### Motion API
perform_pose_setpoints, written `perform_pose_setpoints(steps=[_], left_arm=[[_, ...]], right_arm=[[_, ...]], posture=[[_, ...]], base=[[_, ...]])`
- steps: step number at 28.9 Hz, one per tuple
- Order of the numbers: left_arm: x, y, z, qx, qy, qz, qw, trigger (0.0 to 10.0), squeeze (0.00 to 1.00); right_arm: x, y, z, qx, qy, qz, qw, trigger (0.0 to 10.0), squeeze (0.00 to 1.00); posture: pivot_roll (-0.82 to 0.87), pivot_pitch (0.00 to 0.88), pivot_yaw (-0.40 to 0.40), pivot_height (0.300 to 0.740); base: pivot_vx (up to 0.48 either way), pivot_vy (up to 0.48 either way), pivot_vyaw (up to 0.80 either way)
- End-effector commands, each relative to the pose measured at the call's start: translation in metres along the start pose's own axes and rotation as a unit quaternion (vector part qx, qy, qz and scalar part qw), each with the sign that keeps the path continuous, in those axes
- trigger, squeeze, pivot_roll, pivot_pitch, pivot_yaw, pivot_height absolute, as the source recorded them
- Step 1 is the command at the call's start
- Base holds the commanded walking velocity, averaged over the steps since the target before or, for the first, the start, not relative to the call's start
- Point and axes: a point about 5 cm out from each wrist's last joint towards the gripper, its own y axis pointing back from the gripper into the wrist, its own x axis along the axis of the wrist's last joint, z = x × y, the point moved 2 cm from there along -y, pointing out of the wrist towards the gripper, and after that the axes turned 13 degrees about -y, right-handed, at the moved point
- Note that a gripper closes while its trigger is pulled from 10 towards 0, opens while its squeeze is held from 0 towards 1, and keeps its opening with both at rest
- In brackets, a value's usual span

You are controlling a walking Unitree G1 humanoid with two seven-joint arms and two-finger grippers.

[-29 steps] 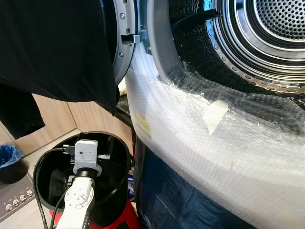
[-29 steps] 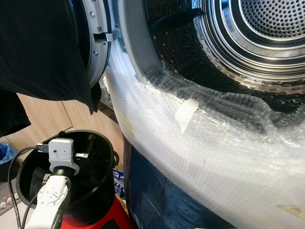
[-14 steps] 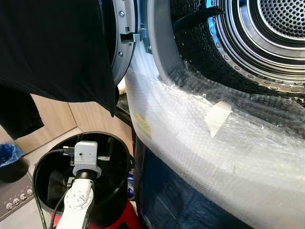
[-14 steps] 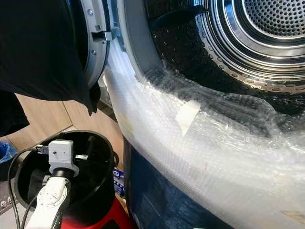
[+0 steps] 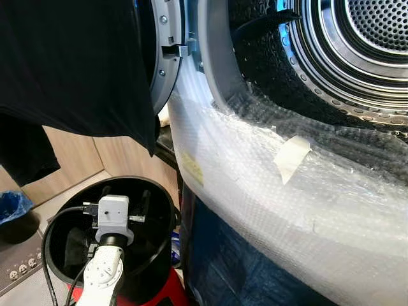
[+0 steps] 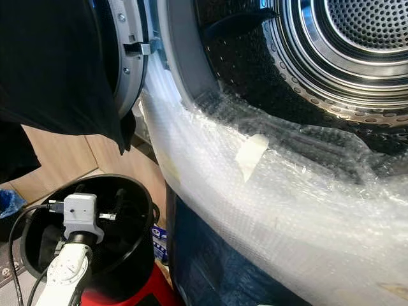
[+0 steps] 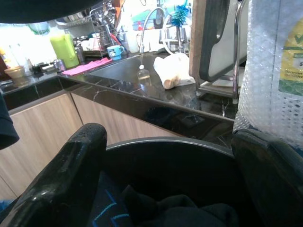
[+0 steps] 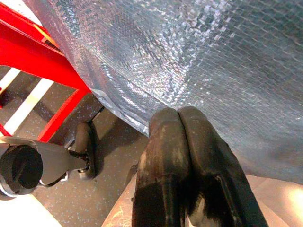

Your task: Clothes washing

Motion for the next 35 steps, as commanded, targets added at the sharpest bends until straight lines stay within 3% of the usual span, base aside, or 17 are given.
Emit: perform_pose_setpoints(steps=[1, 16, 22, 23, 24, 25, 26, 31, 35], left_arm=[[0.006, 0.000, -0.003, 0.005, -0.007, 0.011, 1.000, 10.0, 0.00], [0.002, 0.004, -0.010, 0.027, -0.005, -0.010, 1.000, 10.0, 0.00], [-0.005, 0.006, -0.021, 0.053, 0.022, -0.041, 0.998, 10.0, 0.00], [-0.013, 0.008, -0.032, 0.090, 0.045, -0.077, 0.992, 10.0, 0.72], [-0.013, 0.008, -0.032, 0.090, 0.045, -0.077, 0.992, 10.0, 0.72], [-0.017, 0.009, -0.037, 0.111, 0.059, -0.097, 0.987, 10.0, 0.95], [-0.022, 0.012, -0.044, 0.133, 0.080, -0.120, 0.981, 10.0, 1.00], [-0.033, 0.014, -0.057, 0.156, 0.143, -0.169, 0.963, 10.0, 1.00], [-0.042, 0.014, -0.062, 0.158, 0.154, -0.213, 0.952, 10.0, 1.00]], right_arm=[[-0.005, 0.001, 0.000, 0.000, 0.000, -0.007, 1.000, 10.0, 0.00], [-0.007, 0.001, -0.005, 0.007, 0.002, -0.011, 1.000, 10.0, 0.00], [-0.006, 0.000, -0.007, 0.005, -0.006, -0.008, 1.000, 10.0, 0.00], [-0.006, 0.000, -0.008, 0.005, -0.009, -0.008, 1.000, 10.0, 0.00], [-0.006, 0.000, -0.008, 0.005, -0.009, -0.008, 1.000, 10.0, 0.00], [-0.006, 0.000, -0.009, 0.005, -0.010, -0.009, 1.000, 10.0, 0.00], [-0.007, 0.000, -0.010, 0.005, -0.010, -0.009, 1.000, 10.0, 0.00], [-0.007, -0.001, -0.011, 0.007, -0.010, -0.010, 1.000, 10.0, 0.00], [-0.006, -0.001, -0.011, 0.008, -0.009, -0.010, 1.000, 10.0, 0.00]], posture=[[0.09, 0.000, 0.001, 0.740], [0.11, 0.000, 0.011, 0.740], [0.12, 0.021, 0.017, 0.740], [0.12, 0.030, 0.019, 0.740], [0.12, 0.030, 0.019, 0.740], [0.13, 0.032, 0.020, 0.740], [0.13, 0.032, 0.020, 0.740], [0.14, 0.043, 0.015, 0.740], [0.15, 0.043, 0.016, 0.740]], base=[[0.000, 0.000, 0.00], [0.000, 0.000, 0.00], [0.000, 0.000, 0.00], [0.000, 0.000, 0.00], [0.000, 0.000, 0.00], [0.000, 0.000, 0.00], [0.000, 0.000, 0.00], [0.000, 0.000, 0.00], [0.000, 0.000, 0.00]])
